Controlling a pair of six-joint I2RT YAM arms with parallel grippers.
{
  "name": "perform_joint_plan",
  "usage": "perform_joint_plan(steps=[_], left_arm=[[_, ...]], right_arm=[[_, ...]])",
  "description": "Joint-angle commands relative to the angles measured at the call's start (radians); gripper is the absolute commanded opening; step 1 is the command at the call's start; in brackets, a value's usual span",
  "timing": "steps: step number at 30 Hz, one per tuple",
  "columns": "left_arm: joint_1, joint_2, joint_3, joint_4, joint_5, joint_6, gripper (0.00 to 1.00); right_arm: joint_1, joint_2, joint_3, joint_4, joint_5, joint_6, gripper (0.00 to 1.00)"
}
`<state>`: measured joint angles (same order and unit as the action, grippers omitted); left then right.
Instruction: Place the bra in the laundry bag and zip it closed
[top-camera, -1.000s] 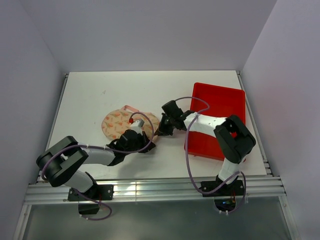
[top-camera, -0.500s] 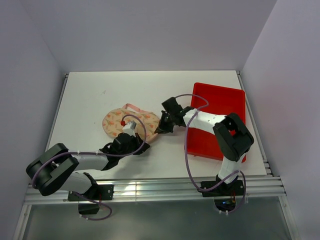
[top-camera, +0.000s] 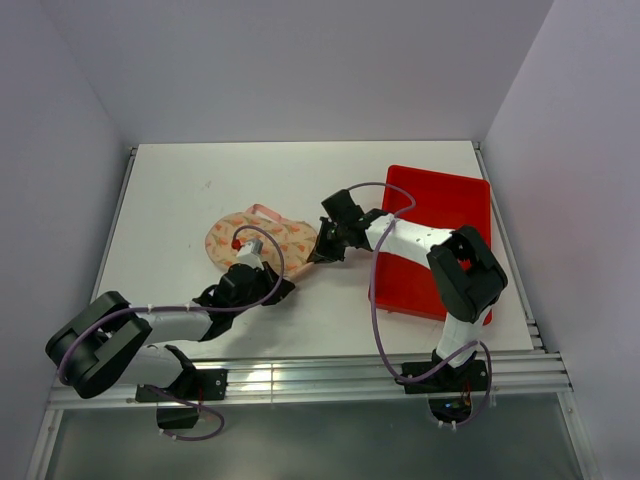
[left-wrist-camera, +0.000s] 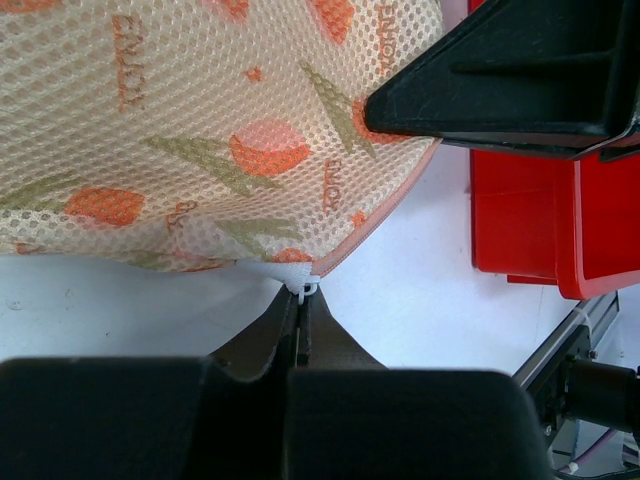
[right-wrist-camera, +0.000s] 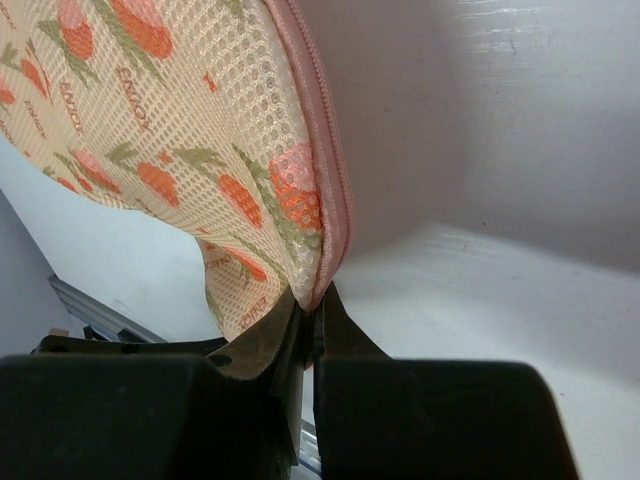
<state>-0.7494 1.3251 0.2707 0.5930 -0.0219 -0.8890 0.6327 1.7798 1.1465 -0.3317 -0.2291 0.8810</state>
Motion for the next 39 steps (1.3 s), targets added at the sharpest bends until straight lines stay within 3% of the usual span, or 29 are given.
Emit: perform_joint_plan(steps=[1,11,14,15,18,19,21,22,25,27,29,32,39], left_arm=[[0.022,0.013,-0.047,-0.144,-0.038,0.001,0.0],[0.027,-0.032,-0.016,-0.208,-0.026,0.015,0.0],[0.027,-0.084,0.004,-0.265,-0.03,0.028,0.1],[0.027,-0.114,0.015,-0.28,-0.032,0.03,0.25],[0.027,-0.186,0.042,-0.347,-0.032,0.044,0.52],[0.027,-0.207,0.05,-0.366,-0.033,0.053,0.56],[0.027,-0.274,0.076,-0.427,-0.035,0.061,0.64],[0.027,-0.297,0.088,-0.452,-0.035,0.07,0.65],[0.025,-0.398,0.142,-0.553,-0.056,0.091,0.69],[0.027,-0.456,0.2,-0.634,-0.082,0.105,0.71],[0.028,-0.478,0.246,-0.68,-0.096,0.13,0.72],[0.035,-0.486,0.375,-0.777,-0.142,0.147,0.73],[0.067,-0.507,0.518,-0.913,-0.214,0.202,0.79]], right_arm=[[-0.047,-0.002,0.05,-0.035,0.175,-0.071,0.0],[-0.042,-0.002,0.055,-0.026,0.163,-0.077,0.0],[-0.041,0.0,0.07,-0.029,0.159,-0.08,0.0],[-0.038,0.003,0.076,-0.033,0.154,-0.085,0.0],[-0.033,0.012,0.101,-0.043,0.152,-0.091,0.15],[-0.031,0.012,0.108,-0.043,0.152,-0.093,0.28],[-0.031,0.007,0.114,-0.044,0.149,-0.096,0.39],[-0.03,0.0,0.114,-0.046,0.142,-0.096,0.5],[-0.025,-0.042,0.113,-0.047,0.146,-0.1,0.67],[-0.024,-0.065,0.119,-0.061,0.149,-0.108,0.7],[-0.025,-0.108,0.122,-0.073,0.163,-0.112,0.8],[-0.025,-0.195,0.108,-0.084,0.181,-0.125,0.83],[-0.024,-0.489,0.006,-0.105,0.306,-0.213,0.92]])
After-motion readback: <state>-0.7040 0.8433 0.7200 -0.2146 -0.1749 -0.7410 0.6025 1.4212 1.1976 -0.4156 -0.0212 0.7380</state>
